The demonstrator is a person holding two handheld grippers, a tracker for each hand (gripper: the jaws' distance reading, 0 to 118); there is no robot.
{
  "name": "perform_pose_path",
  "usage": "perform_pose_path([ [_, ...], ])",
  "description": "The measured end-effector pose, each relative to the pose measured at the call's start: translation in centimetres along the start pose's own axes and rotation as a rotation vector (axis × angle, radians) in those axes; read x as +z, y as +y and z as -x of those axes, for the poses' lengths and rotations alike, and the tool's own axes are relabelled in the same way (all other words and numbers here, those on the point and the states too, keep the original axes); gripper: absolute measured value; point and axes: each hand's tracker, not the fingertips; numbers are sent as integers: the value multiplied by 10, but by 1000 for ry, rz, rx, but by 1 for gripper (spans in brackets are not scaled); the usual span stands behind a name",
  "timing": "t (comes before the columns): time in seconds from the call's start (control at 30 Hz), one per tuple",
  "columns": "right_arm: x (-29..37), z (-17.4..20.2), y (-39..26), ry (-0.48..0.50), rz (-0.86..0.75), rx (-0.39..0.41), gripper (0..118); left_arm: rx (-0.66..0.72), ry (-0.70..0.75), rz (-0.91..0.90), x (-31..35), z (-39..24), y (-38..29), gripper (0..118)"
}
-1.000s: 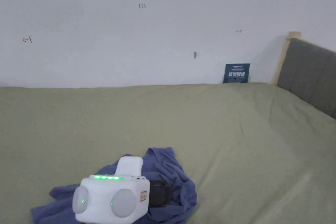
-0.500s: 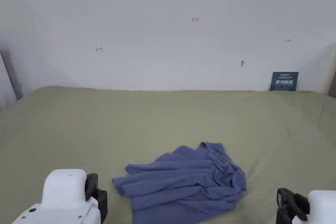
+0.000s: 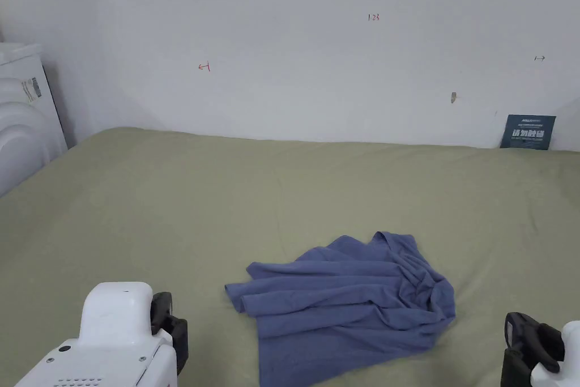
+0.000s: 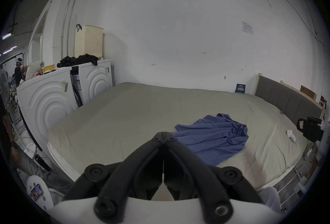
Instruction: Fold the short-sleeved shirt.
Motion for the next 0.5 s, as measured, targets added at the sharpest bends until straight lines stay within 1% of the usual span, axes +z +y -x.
perform_pose_path([
  [0.23,-21,-2,-10,7,51,-10,5,2,-38,89,-46,-8,-6,0],
  [0.33,-33,-3,-15,11,77,-7,5,5,-57,150,-79,-8,-7,0],
  [0.5,-56,-6,-25,20,126,-15,6,-16,-69,251,-155,-8,-10,0],
])
